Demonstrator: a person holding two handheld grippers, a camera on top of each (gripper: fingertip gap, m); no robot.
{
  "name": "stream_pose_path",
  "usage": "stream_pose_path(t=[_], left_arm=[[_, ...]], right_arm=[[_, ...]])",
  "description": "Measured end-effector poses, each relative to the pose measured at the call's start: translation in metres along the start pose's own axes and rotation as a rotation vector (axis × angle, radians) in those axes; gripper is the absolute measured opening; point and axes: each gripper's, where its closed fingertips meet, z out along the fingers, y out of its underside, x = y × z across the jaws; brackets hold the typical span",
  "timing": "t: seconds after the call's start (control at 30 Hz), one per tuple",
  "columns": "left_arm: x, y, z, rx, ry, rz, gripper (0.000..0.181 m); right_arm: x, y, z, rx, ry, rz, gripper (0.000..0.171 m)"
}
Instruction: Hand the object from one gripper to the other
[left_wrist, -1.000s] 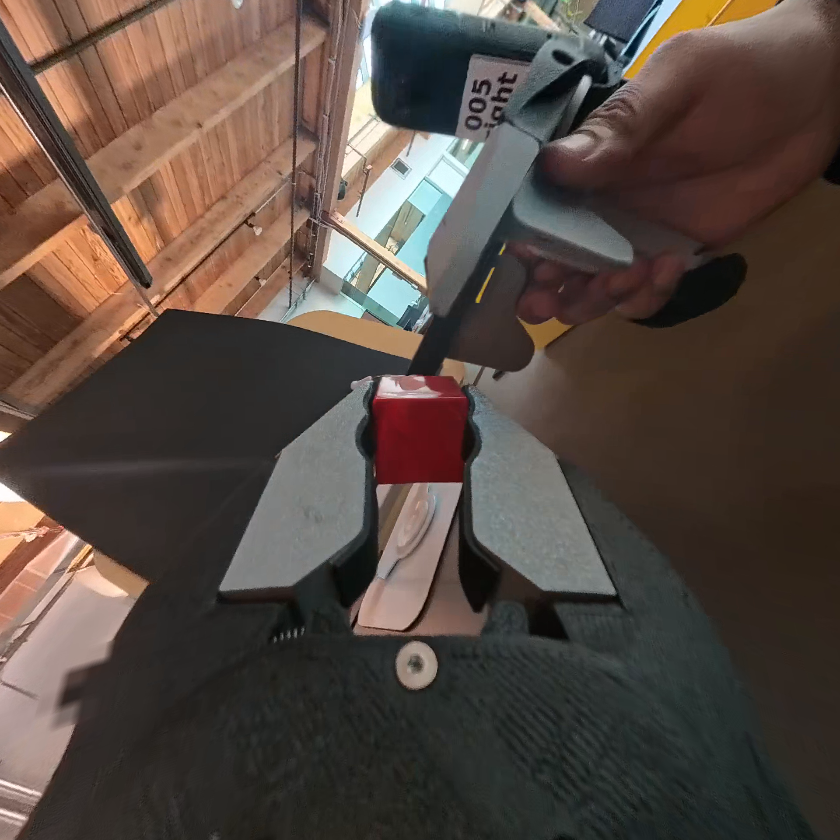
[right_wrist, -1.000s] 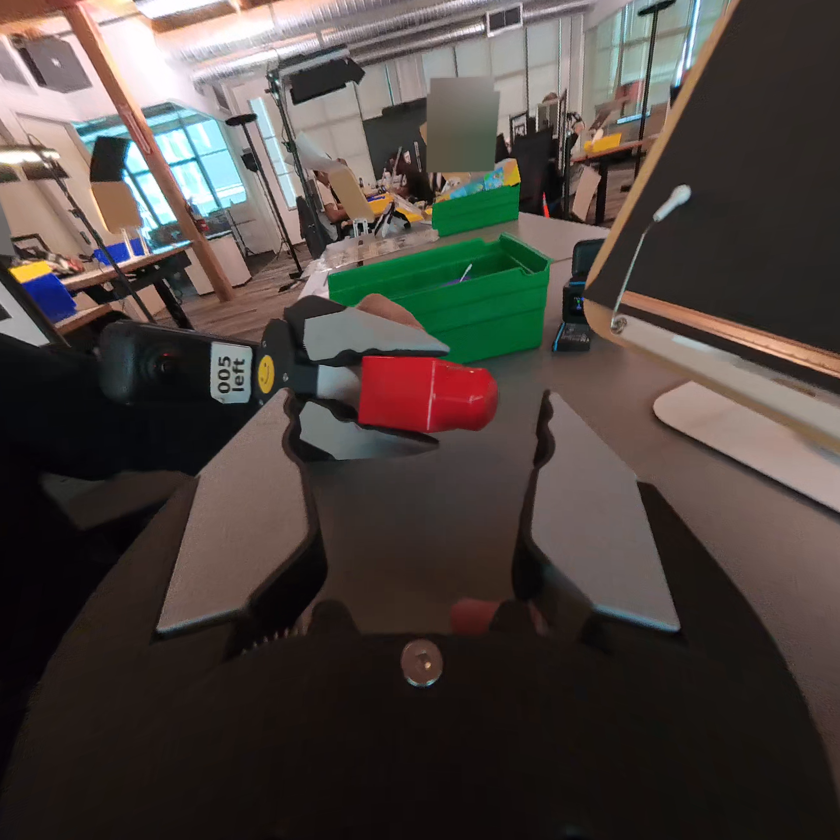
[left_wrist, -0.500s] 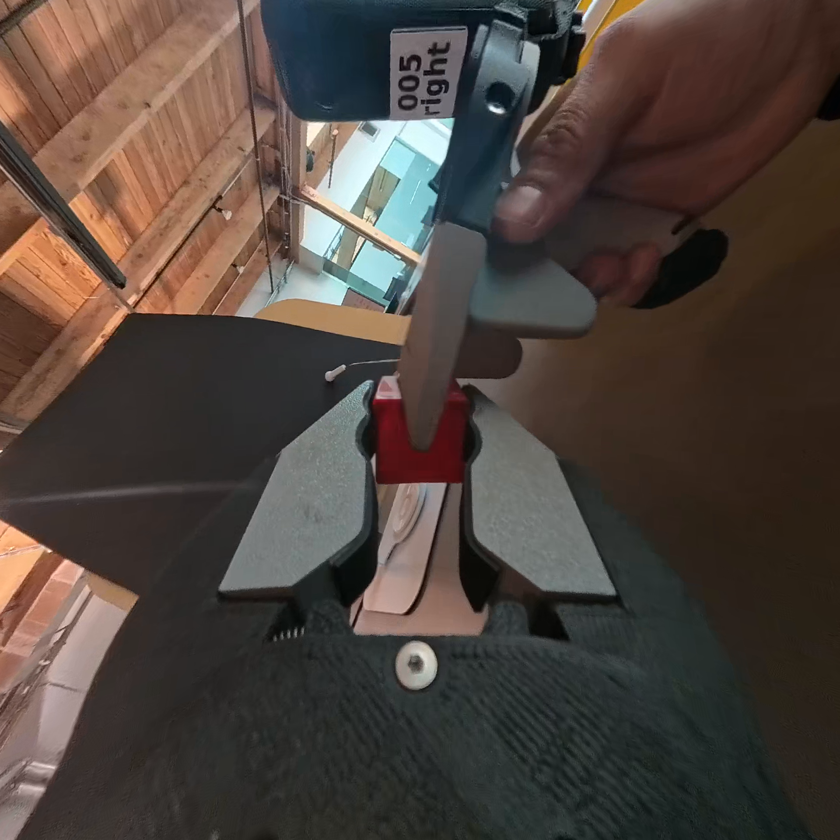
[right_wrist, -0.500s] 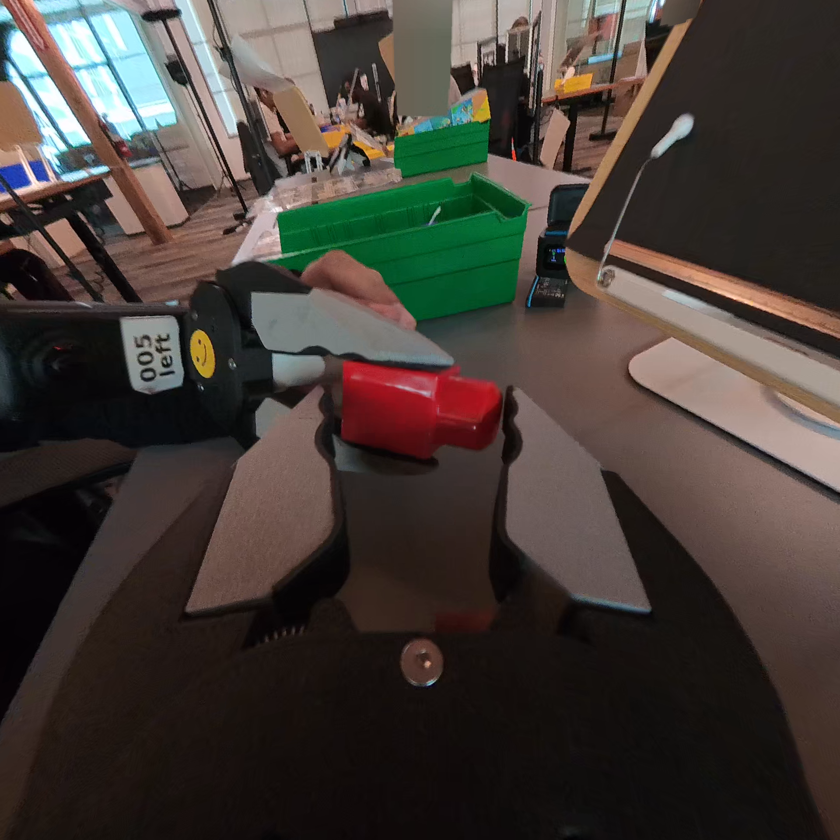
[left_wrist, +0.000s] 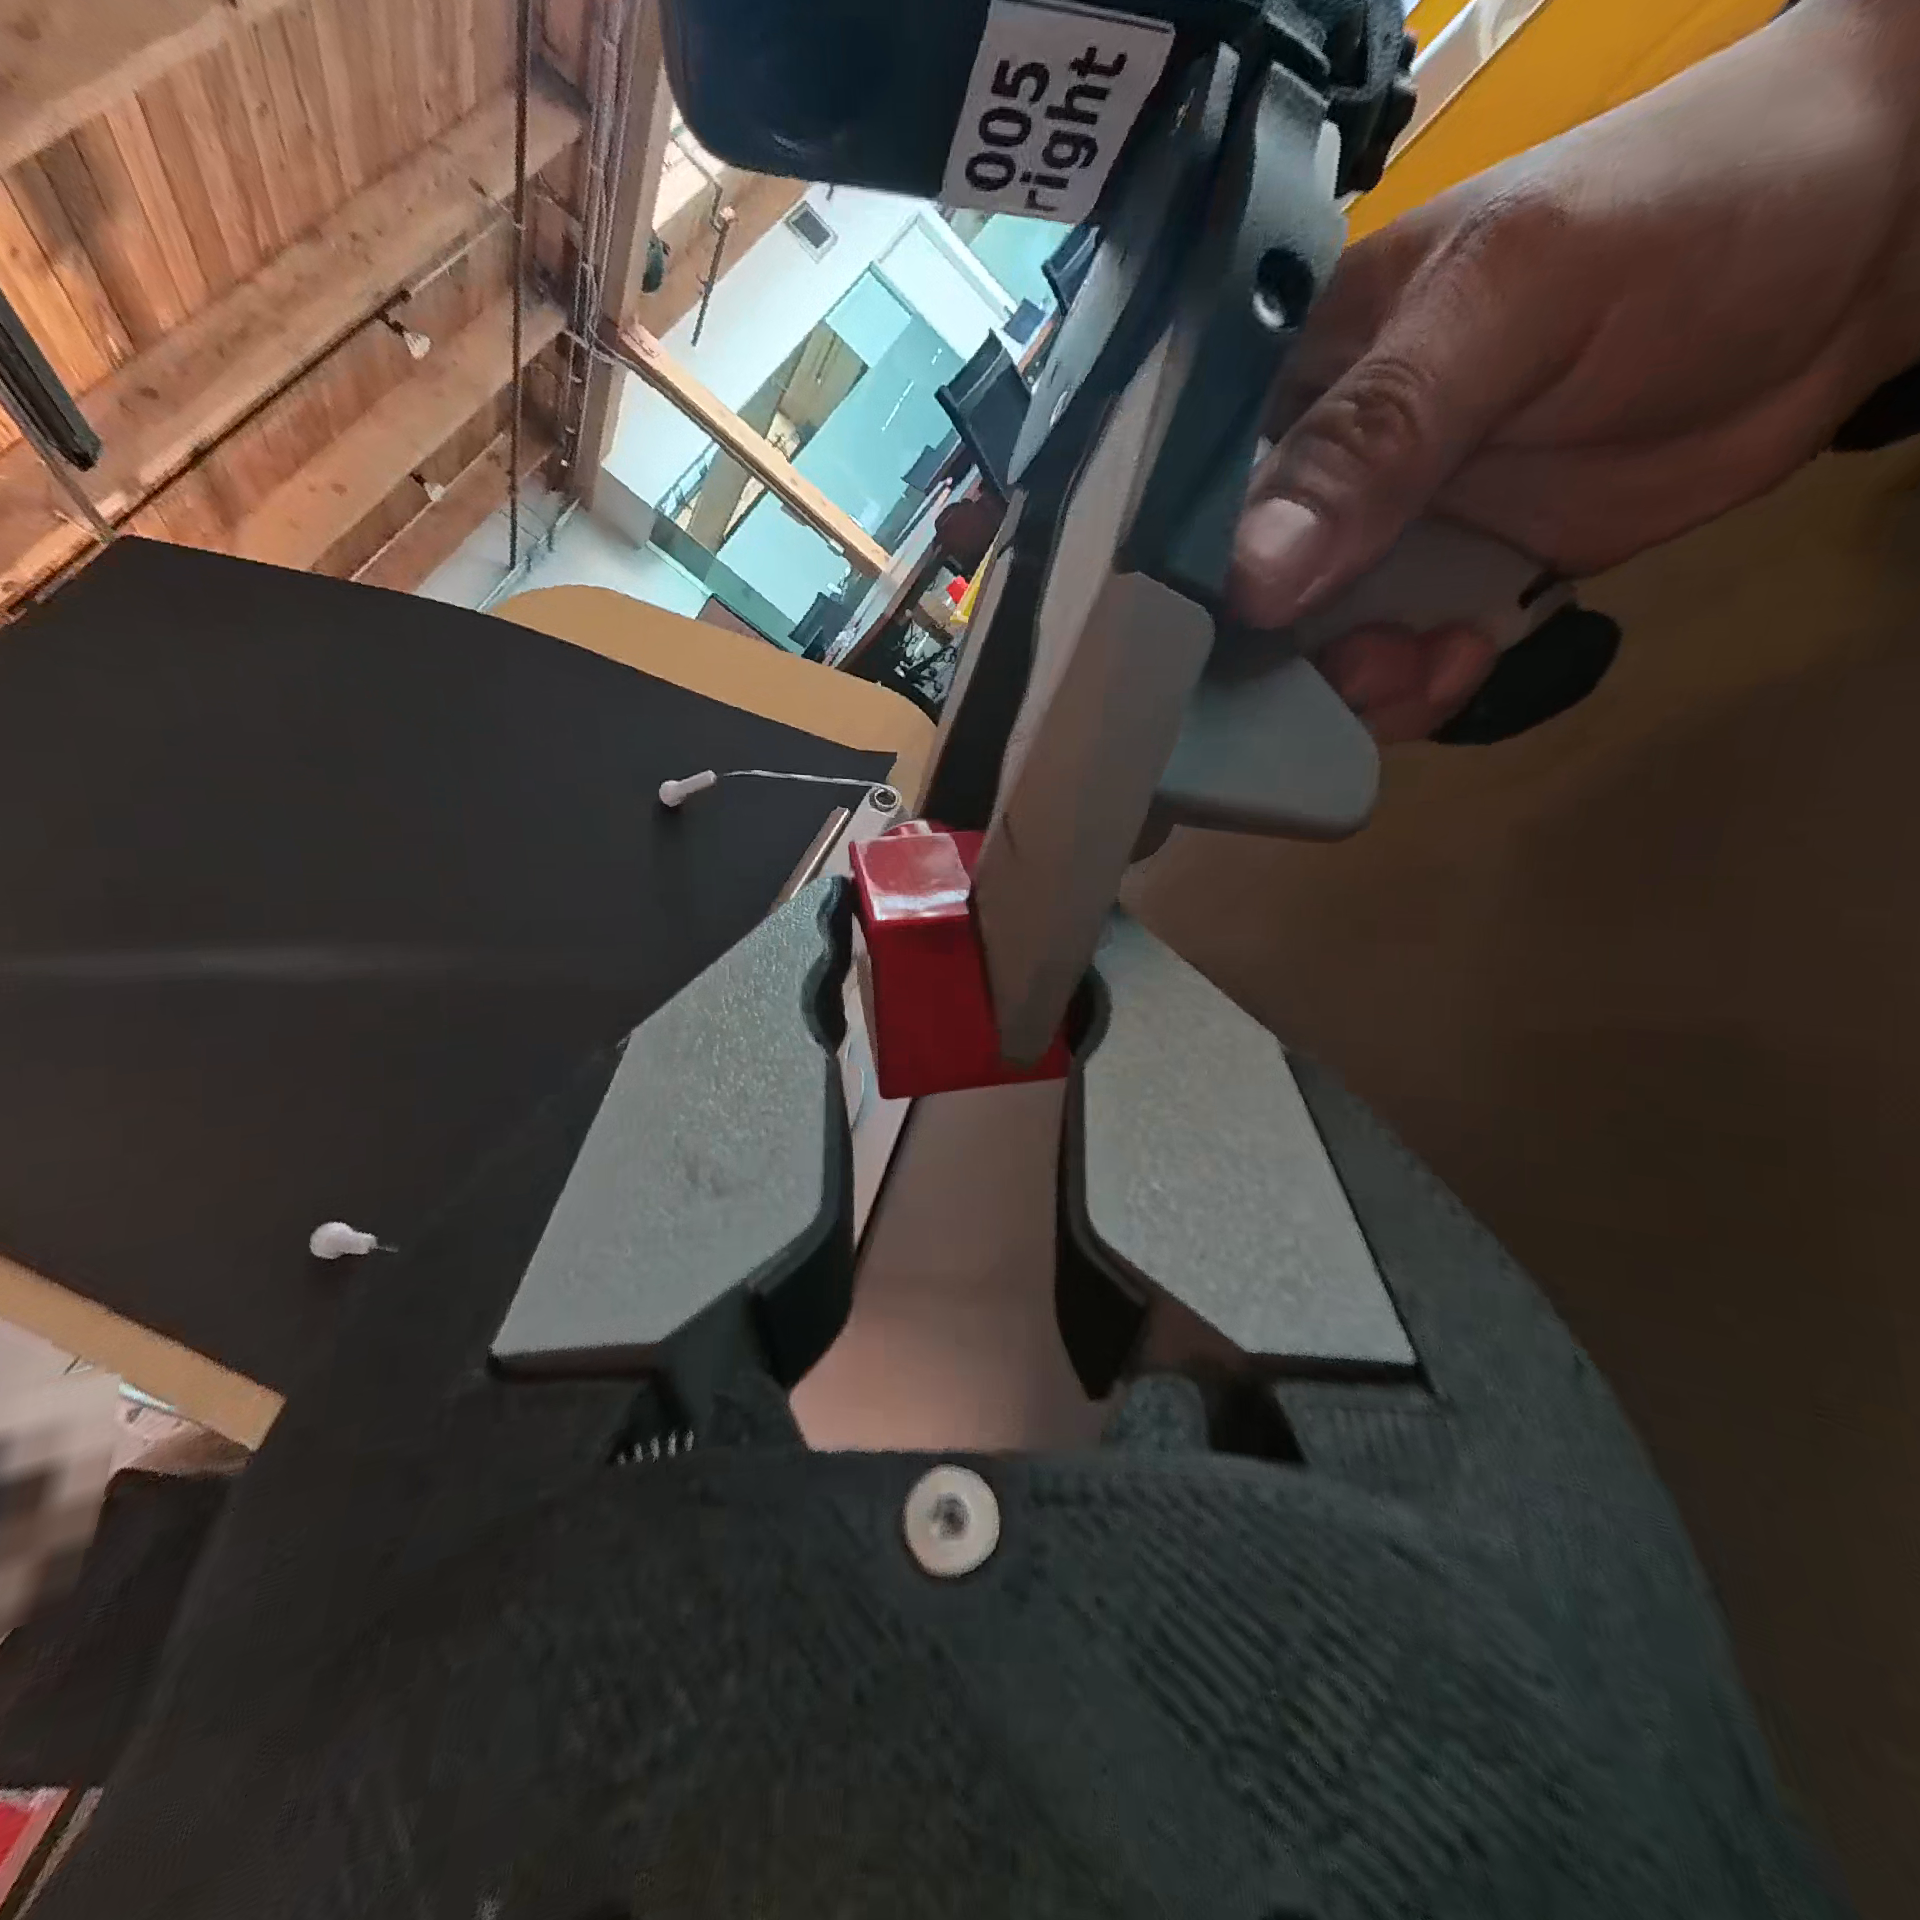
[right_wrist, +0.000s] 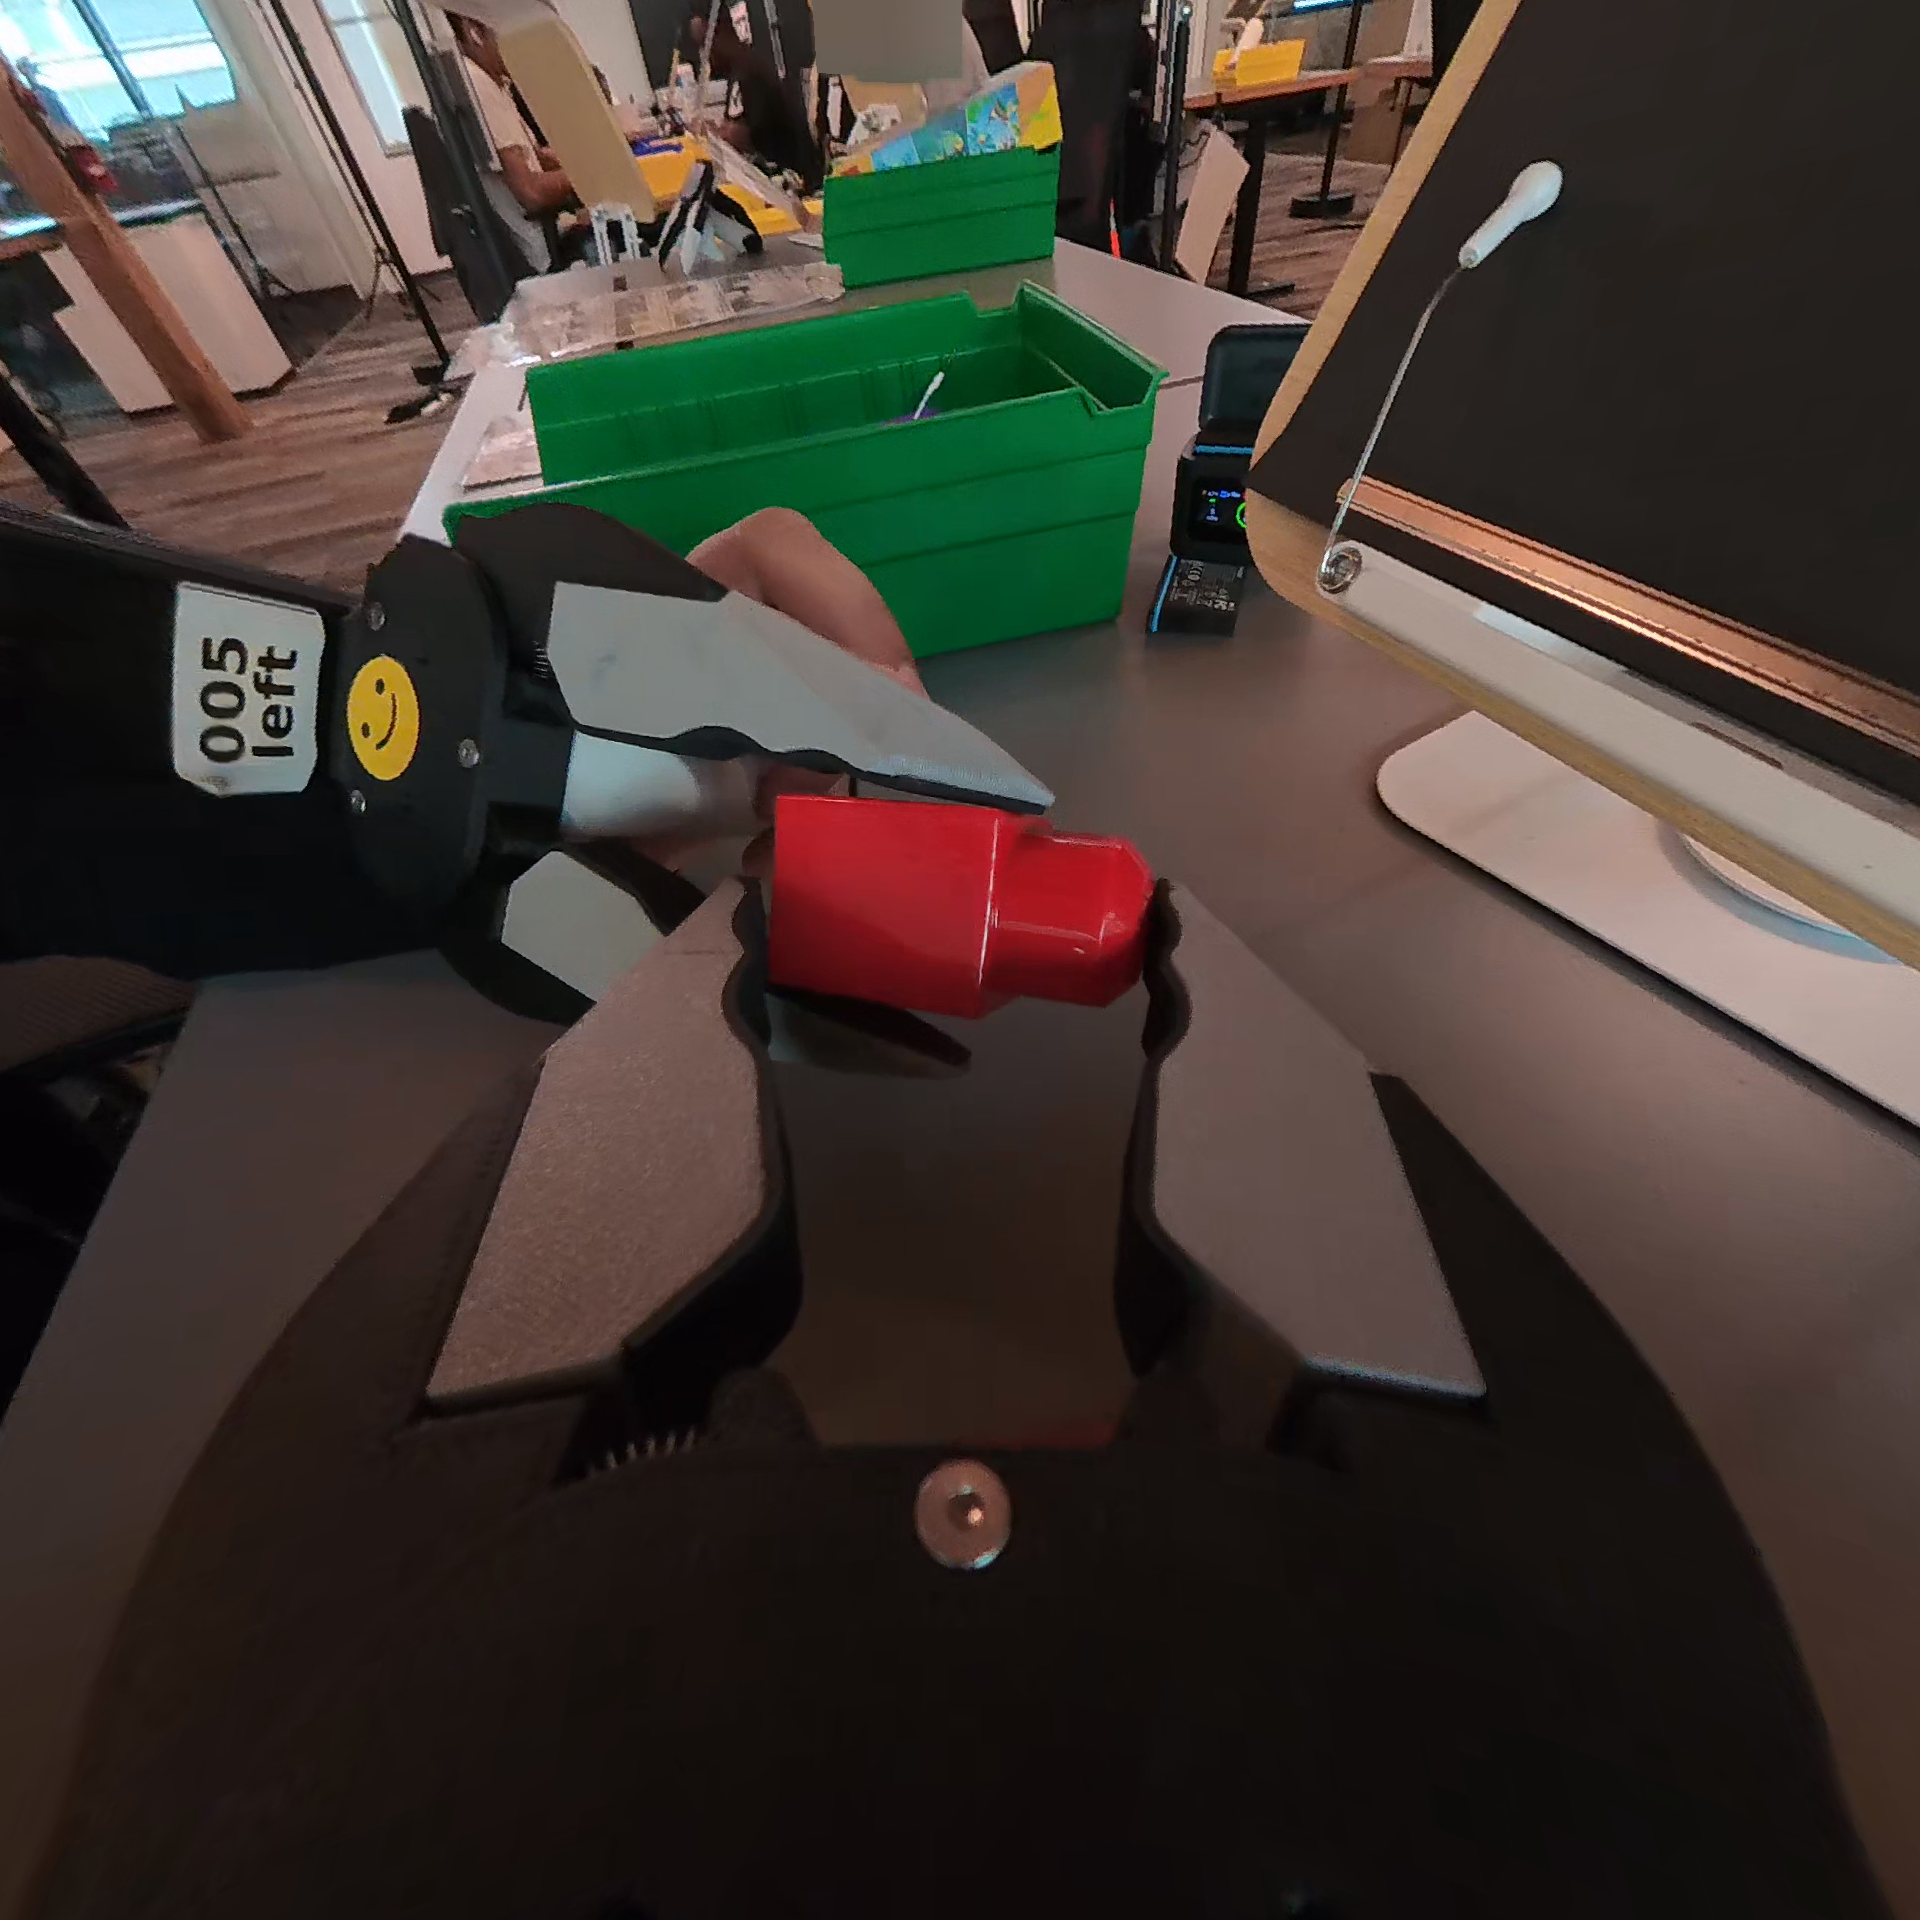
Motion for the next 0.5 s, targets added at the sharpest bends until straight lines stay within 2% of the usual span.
stream_pose_path(t=[0.23,0.33,0.5], left_arm=[[-0.003,0.015,0.002,-0.045,0.031,-0.145,0.052],[-0.002,0.020,0.003,-0.061,0.059,-0.209,0.060],[0.002,0.023,0.001,-0.055,0.184,-0.438,0.070]], right_arm=[[0.024,-0.003,-0.011,0.039,0.090,0.058,0.071],[0.037,-0.001,-0.016,0.009,0.180,0.009,0.071],[0.049,0.001,-0.022,-0.051,0.312,-0.144,0.072]])
